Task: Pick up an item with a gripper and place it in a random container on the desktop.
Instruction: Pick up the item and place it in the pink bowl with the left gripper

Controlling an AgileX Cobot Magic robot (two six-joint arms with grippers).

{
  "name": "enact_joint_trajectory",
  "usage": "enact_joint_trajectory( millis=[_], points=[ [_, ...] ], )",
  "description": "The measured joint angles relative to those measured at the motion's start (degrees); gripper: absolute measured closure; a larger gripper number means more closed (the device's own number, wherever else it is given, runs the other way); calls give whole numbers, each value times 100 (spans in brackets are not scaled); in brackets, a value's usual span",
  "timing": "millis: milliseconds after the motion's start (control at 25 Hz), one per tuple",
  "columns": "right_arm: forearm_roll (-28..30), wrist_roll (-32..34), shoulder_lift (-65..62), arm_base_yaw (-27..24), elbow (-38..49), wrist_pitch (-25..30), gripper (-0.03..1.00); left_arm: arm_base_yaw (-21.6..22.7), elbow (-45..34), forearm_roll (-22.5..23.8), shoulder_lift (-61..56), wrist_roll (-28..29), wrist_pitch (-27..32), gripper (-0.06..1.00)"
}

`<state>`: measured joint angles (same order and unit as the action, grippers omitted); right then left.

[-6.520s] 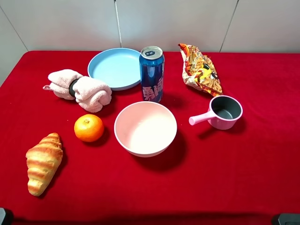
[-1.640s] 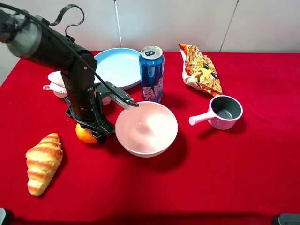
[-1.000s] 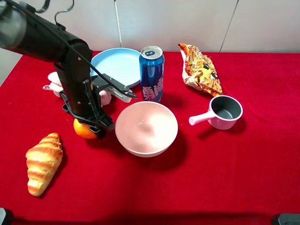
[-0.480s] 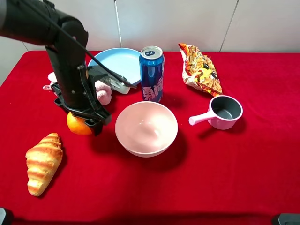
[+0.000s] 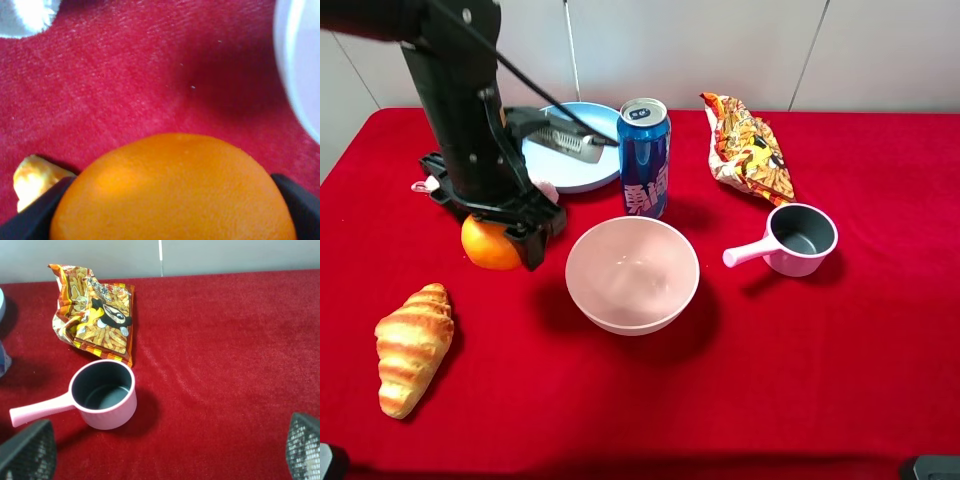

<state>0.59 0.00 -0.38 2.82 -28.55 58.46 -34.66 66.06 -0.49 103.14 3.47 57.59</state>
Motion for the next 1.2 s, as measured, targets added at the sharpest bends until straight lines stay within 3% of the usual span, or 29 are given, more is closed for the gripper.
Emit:
enact_joint_trajectory(
  millis=[440, 600, 1200],
  points=[
    [0, 0, 0, 0, 0, 0, 27, -12, 657, -268, 0, 237, 635, 23],
    [0, 0, 0, 0, 0, 0, 27, -204, 832, -163, 0, 378, 745, 23],
    [0, 0, 0, 0, 0, 0, 27, -900, 1176, 49, 23, 650, 549, 23]
  ],
)
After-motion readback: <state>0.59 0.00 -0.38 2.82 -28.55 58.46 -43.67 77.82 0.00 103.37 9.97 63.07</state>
